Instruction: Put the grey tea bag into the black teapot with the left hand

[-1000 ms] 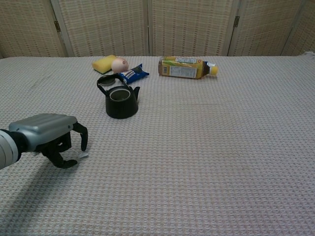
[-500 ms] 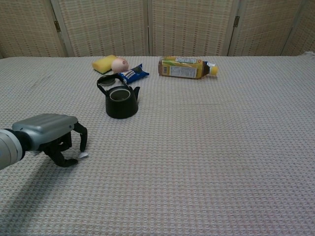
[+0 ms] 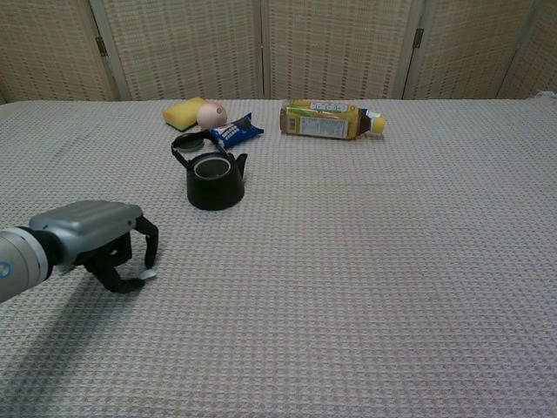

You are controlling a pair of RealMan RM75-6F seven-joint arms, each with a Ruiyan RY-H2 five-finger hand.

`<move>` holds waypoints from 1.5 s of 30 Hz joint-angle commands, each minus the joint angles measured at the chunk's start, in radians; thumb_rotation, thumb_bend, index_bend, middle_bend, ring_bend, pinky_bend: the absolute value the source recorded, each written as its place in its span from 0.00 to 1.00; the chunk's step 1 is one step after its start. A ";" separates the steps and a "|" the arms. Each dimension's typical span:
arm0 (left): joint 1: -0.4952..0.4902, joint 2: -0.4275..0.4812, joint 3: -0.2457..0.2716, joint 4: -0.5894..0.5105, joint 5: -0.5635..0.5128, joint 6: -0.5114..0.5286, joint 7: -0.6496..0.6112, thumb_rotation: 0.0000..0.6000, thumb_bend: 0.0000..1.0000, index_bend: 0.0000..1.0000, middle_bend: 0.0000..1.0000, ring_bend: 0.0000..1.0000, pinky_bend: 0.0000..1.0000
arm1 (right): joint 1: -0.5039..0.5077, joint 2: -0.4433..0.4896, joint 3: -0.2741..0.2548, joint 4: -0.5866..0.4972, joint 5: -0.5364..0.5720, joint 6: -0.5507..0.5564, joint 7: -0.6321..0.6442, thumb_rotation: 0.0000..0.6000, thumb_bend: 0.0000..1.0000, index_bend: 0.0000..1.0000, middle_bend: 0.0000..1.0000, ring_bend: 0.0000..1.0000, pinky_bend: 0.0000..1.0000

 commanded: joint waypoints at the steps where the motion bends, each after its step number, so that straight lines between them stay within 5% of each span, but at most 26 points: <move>1: -0.002 -0.002 0.001 0.005 0.002 -0.003 -0.008 1.00 0.36 0.54 1.00 1.00 1.00 | 0.001 -0.001 0.002 -0.001 0.002 -0.001 -0.002 1.00 0.07 0.00 0.00 0.00 0.00; 33: 0.006 0.004 0.008 0.020 0.063 0.011 -0.086 1.00 0.48 0.59 1.00 1.00 1.00 | -0.002 -0.007 0.004 -0.005 0.001 0.000 -0.020 1.00 0.07 0.00 0.00 0.00 0.00; 45: -0.031 0.095 -0.057 -0.145 0.052 0.095 0.039 1.00 0.48 0.58 1.00 1.00 1.00 | -0.004 0.003 0.003 -0.002 -0.002 0.008 0.007 1.00 0.07 0.00 0.00 0.00 0.00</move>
